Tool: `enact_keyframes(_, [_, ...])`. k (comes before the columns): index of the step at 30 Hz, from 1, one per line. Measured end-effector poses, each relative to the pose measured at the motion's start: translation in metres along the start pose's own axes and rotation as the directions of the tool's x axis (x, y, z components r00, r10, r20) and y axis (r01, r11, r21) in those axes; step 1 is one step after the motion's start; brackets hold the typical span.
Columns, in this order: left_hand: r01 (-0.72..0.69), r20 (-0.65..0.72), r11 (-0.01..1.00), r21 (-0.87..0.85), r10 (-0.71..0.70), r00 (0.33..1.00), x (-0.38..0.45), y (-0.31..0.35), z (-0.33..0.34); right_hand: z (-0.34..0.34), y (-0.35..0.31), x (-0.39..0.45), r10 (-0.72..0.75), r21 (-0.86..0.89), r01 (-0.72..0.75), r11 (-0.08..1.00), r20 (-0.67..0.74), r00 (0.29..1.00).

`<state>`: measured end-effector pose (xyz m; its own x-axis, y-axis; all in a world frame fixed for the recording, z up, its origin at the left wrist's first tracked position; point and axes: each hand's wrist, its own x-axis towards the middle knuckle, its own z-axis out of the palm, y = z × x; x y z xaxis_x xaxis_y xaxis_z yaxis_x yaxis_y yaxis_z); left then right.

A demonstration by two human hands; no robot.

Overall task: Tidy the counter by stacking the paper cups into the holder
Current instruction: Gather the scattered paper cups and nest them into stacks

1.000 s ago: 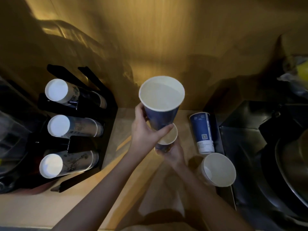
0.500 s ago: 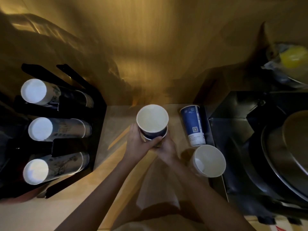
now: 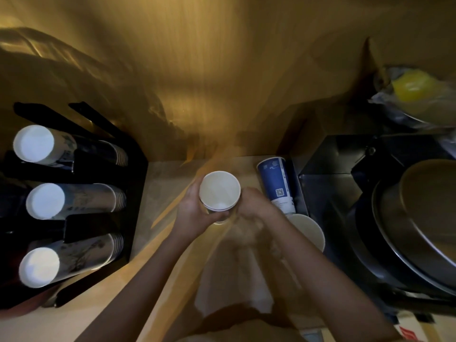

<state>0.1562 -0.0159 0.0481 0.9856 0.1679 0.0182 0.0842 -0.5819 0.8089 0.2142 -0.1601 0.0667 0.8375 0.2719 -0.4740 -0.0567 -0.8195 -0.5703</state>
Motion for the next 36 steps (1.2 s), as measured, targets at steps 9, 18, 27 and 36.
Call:
enact_keyframes(9, [-0.055, -0.002, 0.998, 0.022, 0.055, 0.998, 0.000, -0.003, 0.001, -0.060, 0.037, 0.047, 0.211, -0.122, -0.258, 0.958, -0.305, 0.928])
enact_keyframes(18, [-0.029, 0.016, 0.999, -0.013, 0.029, 0.999, 0.002, -0.008, 0.004, -0.043, 0.066, 0.082, 0.330, -0.168, -0.401, 0.900, -0.338, 0.881])
enact_keyframes(27, [-0.031, 0.024, 0.996, -0.080, 0.033, 0.999, 0.006, -0.013, 0.006, -0.056, 0.053, 0.068, 0.269, 0.038, -0.268, 0.963, -0.246, 0.931])
enact_keyframes(36, [-0.031, 0.024, 0.992, -0.125, 0.034, 0.999, 0.005, -0.013, 0.006, -0.102, -0.034, -0.012, -0.058, 0.658, 0.343, 0.670, -0.414, 0.908])
